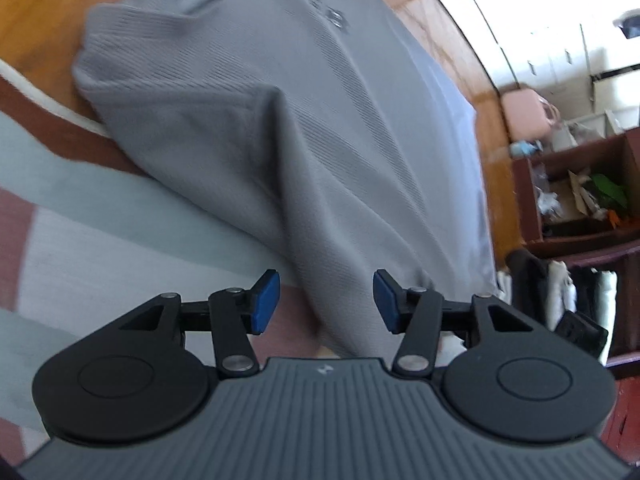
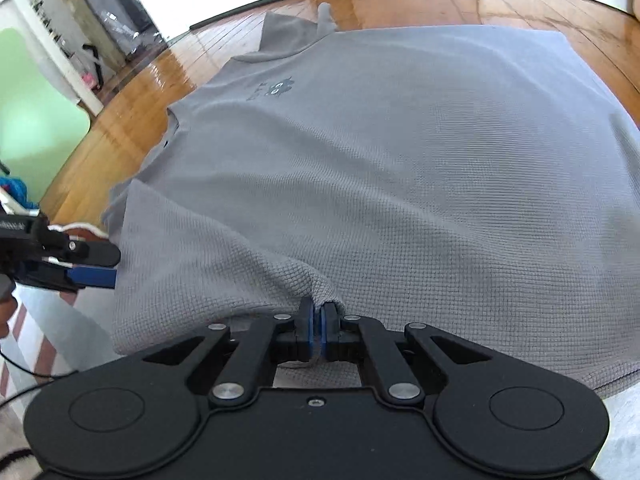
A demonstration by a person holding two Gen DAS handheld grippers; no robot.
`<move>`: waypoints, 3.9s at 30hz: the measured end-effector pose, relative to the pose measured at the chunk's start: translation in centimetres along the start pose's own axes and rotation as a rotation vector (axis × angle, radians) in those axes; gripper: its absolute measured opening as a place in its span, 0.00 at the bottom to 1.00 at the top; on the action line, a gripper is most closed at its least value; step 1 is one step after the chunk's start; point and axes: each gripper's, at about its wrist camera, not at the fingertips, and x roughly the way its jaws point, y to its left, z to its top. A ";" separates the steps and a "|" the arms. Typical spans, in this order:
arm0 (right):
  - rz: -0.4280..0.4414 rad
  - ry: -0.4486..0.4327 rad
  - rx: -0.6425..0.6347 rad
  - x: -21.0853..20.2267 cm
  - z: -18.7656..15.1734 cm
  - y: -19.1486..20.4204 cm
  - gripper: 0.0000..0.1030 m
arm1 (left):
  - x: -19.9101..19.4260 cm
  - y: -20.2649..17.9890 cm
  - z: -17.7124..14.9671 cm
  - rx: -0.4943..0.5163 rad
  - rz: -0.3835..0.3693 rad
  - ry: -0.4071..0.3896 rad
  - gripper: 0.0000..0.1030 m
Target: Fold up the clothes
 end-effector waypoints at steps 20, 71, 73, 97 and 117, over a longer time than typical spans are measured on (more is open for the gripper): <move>0.218 -0.053 0.151 -2.7 -3.2 -2.5 0.16 | -1.9 -3.2 -3.2 0.001 -0.102 -0.003 0.03; 0.064 -0.217 0.776 -15.8 -13.7 -22.1 0.62 | 4.9 -17.1 -7.2 0.571 0.378 0.064 0.47; 0.083 -0.253 0.870 -15.7 -14.9 -22.9 0.62 | 6.6 -17.3 -7.8 0.598 0.399 0.052 0.47; -0.765 -0.231 0.229 -13.3 -13.2 -15.1 0.05 | -1.5 -8.7 -4.7 0.196 0.459 -0.070 0.56; -0.367 -0.176 0.146 -11.4 -10.7 -4.6 0.49 | -4.7 0.8 0.5 -0.049 0.495 -0.328 0.56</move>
